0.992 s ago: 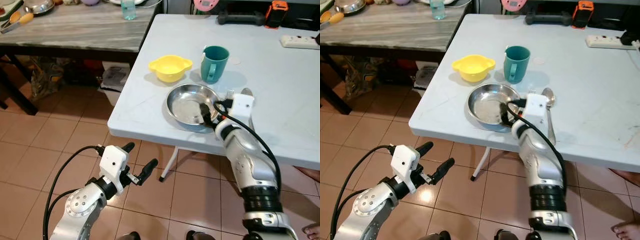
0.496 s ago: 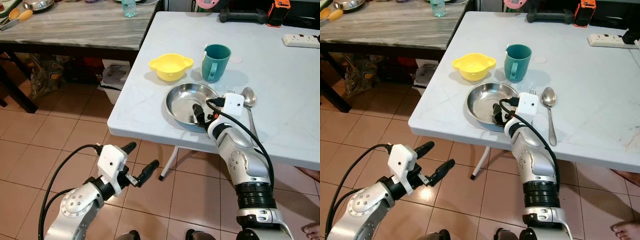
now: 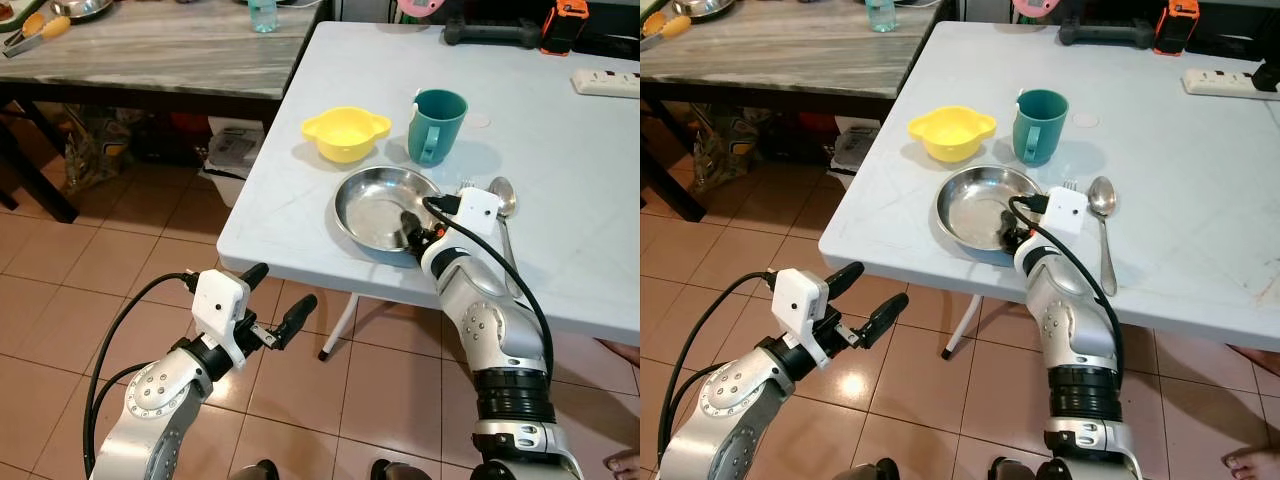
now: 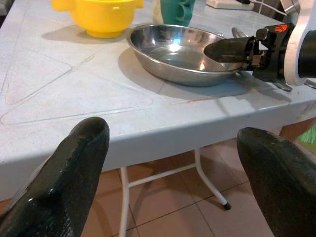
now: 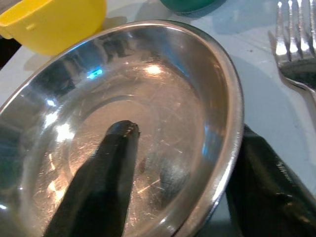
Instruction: Setting the table
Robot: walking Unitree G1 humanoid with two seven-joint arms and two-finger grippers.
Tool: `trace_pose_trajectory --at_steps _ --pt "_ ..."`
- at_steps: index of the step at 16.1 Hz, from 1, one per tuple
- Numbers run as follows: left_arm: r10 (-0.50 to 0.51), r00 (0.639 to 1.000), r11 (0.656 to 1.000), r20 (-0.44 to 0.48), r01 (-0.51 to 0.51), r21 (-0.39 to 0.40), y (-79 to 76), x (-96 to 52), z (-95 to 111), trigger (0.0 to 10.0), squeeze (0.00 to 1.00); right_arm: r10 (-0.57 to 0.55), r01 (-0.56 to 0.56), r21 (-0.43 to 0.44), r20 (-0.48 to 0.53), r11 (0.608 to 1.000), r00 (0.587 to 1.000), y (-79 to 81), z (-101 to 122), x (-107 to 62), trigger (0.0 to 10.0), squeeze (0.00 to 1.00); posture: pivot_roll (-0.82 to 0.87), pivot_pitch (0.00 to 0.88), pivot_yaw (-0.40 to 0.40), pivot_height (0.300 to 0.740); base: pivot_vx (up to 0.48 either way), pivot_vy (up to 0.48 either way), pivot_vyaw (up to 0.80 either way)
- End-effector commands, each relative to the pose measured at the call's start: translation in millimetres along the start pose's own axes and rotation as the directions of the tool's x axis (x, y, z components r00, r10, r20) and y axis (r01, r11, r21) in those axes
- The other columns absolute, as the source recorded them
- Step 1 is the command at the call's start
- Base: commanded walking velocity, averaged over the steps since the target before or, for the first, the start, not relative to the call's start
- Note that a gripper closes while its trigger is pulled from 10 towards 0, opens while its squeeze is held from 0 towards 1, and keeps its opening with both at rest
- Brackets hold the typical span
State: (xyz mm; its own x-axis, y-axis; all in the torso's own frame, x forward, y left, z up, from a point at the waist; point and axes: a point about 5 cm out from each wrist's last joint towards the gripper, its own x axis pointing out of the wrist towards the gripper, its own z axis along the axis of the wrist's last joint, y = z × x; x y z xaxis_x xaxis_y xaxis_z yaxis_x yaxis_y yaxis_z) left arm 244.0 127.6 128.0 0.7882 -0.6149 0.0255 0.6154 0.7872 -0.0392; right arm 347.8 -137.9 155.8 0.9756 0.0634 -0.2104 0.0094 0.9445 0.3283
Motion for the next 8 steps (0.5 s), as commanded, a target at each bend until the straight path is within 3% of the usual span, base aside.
trace_pose_trajectory --at_steps 1,8 --pt "-0.001 1.0 1.0 -0.018 0.001 -0.012 -1.3 -1.6 -3.7 10.0 0.0 -0.054 0.059 0.035 -0.132 0.998 0.99 -9.7 -25.4 -1.7 0.0 0.0 0.01 0.176 0.047 0.74 0.0 0.0 0.0" --pt "-0.004 1.0 1.0 -0.024 0.004 -0.018 0.0 0.1 -8.5 10.0 0.0 -0.05 0.056 0.027 -0.199 0.998 0.979 -16.7 -27.1 -1.7 0.0 0.0 0.0 0.17 0.037 0.74 0.0 0.0 0.0"
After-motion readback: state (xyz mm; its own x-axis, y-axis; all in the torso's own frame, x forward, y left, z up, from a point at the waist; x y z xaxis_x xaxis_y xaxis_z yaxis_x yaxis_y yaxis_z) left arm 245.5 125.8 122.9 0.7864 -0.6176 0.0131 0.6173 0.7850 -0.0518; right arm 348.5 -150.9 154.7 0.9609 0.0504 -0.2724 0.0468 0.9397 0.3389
